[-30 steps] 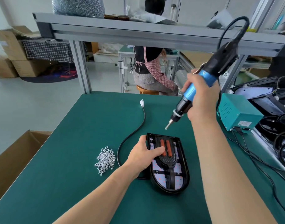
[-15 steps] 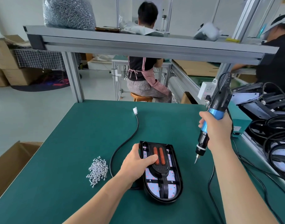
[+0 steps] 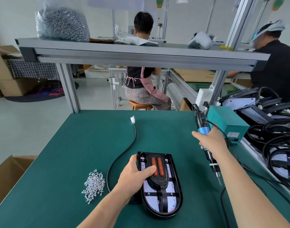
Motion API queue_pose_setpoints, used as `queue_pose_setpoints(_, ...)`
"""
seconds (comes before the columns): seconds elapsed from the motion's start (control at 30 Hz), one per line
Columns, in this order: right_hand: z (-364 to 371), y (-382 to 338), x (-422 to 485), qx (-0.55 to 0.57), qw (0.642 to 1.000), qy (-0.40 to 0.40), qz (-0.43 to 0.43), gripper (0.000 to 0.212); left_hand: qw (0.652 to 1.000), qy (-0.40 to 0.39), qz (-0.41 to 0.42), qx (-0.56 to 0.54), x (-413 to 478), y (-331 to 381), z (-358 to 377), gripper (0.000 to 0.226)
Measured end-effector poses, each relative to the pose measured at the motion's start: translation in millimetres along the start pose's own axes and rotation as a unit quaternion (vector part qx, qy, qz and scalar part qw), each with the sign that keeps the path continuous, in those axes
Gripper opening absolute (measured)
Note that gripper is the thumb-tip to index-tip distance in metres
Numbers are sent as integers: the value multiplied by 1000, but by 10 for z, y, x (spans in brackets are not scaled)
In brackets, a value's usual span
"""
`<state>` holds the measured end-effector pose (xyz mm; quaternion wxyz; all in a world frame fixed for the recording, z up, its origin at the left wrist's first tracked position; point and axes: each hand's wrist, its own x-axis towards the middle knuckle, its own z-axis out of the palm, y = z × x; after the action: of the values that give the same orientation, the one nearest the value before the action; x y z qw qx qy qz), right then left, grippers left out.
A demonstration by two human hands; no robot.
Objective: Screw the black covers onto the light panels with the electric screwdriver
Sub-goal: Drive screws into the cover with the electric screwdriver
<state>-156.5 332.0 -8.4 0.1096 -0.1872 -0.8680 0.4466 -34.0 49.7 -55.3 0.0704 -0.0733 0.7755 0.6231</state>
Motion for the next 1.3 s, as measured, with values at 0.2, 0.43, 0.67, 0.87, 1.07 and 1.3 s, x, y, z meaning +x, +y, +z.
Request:
queue_pose_setpoints(0.2,-40,118,134,-121,991,-52,13,41,1000,-3,8,-4,-5,3,3,52)
queue_pose_setpoints(0.43,-60,161,147,-205,977,-65,6,39,1000,6,11,-8,-14,11,5,46)
queue_pose_setpoints(0.67,-45,213,80,-246,967,-63,-7,40,1000,3,16,-20,-12,-18,12,40)
queue_pose_setpoints(0.87,-132,209,12,-243,961,-135,-4,35,1000,13,18,4,-27,3,-1,39)
queue_pose_setpoints(1.07,-146,239,-131,-208,967,-140,-34,56,999,28,27,8,-15,1,1,62)
queue_pose_setpoints(1.3,92,362,-263,-291,943,-39,-159,58,999,25,25,-2,0,35,6,65)
